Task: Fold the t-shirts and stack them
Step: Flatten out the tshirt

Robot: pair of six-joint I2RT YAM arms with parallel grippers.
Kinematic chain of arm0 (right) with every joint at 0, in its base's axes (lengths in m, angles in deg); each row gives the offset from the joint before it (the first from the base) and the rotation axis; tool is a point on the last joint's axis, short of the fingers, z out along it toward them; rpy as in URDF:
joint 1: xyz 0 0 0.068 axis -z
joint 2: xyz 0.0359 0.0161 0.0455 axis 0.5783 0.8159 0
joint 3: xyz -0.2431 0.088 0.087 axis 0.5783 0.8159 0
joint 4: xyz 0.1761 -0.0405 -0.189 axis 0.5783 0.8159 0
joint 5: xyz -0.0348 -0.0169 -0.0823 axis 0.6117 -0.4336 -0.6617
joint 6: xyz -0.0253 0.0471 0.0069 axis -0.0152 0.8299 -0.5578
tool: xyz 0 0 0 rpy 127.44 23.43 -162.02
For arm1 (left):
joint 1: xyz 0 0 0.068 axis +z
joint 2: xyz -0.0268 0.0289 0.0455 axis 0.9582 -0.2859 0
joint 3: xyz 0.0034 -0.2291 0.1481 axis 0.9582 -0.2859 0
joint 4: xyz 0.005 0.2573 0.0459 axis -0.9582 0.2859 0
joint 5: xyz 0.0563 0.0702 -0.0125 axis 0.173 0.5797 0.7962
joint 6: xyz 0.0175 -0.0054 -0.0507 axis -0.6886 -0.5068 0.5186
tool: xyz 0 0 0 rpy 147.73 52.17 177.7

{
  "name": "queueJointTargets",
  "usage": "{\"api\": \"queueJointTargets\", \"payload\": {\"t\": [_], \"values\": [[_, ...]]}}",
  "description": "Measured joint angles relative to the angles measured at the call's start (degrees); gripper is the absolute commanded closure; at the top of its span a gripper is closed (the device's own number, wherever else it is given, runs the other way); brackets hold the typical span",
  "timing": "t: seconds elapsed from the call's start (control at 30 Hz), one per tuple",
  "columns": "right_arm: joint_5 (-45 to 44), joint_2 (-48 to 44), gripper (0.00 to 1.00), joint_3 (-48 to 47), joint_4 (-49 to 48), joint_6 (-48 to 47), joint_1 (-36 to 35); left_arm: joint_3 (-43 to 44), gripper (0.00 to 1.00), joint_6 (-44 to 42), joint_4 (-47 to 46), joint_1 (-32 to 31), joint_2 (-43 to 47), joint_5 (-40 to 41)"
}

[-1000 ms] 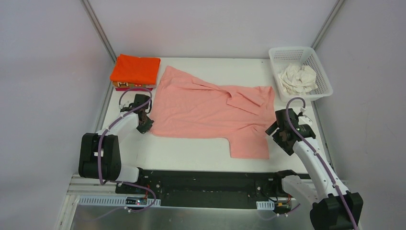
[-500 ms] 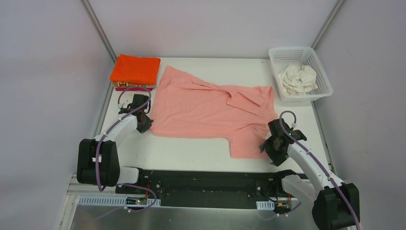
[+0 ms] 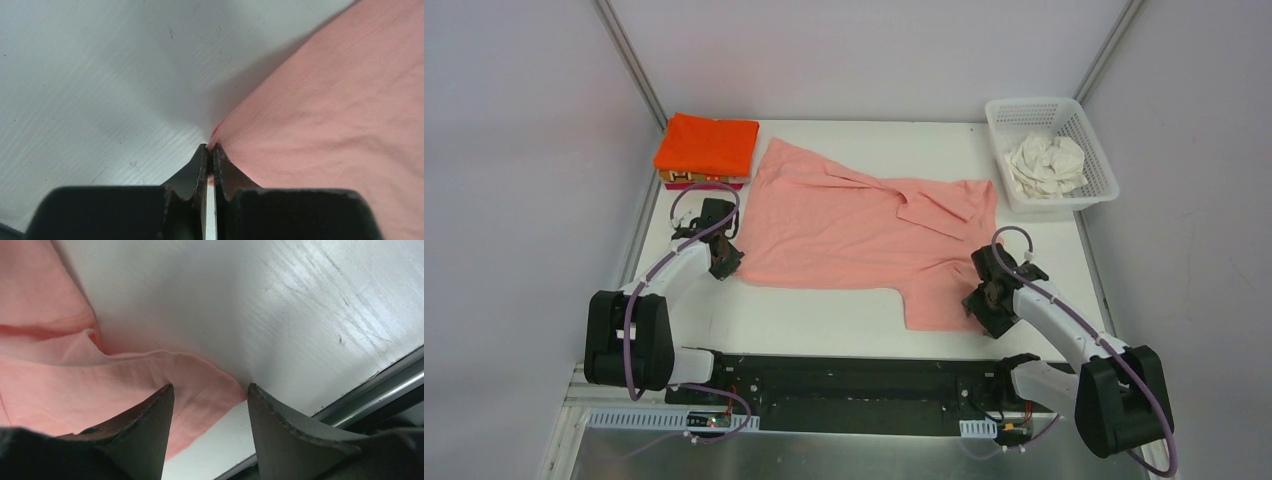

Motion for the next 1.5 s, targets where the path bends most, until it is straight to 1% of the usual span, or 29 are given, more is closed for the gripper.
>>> {"api": "queueJointTargets", "payload": {"t": [0.13,0.27,0.4,0.5,0.7,0.8,0.87,0.93,1.07,1.17,1.37,1.5], "values": [[-0.6,0.9,0.52,-0.2,-0.4,-0.3,0.0,0.0,1.00,0.0,0.0,0.0,0.0,0.0],[-1.1,1.6,0.67,-0.3,-1.6,-1.0,0.0,0.0,1.00,0.0,0.0,0.0,0.0,0.1],[-1.3,1.6,0.80,0.0,-4.0,-1.4,0.0,0.0,1.00,0.0,0.0,0.0,0.0,0.0],[-1.3,1.3,1.00,0.4,-6.9,-1.8,0.0,0.0,1.00,-0.3,0.0,0.0,0.5,-0.1],[-0.3,0.7,1.00,0.8,-12.3,-3.5,0.0,0.0,1.00,-1.6,-0.1,0.0,3.1,-1.6],[-0.2,-1.3,1.00,0.0,-12.3,-4.7,0.0,0.3,1.00,-2.2,0.0,0.0,4.9,-3.1],[-0.5,-3.7,1.00,-2.6,-11.5,-5.6,0.0,1.0,1.00,-2.8,0.1,0.0,6.4,-4.4],[-1.1,-6.2,1.00,-6.8,-10.7,-6.6,0.0,2.7,1.00,-3.3,0.4,0.0,8.8,-5.1],[-3.9,-10.2,1.00,-18.1,-9.6,-8.7,0.0,7.5,1.00,-3.5,1.1,0.0,14.3,-5.2],[-6.8,-12.0,1.00,-26.6,-8.7,-10.3,0.0,13.6,1.00,-3.6,1.9,0.0,17.7,-5.9],[-11.0,-12.4,1.00,-42.6,-6.3,-15.5,0.0,26.7,1.00,-4.2,4.9,0.0,20.5,-6.4],[-11.5,-11.0,1.00,-54.8,-5.7,-19.9,0.0,36.0,1.00,-5.1,7.8,0.0,22.3,-6.0]]}}
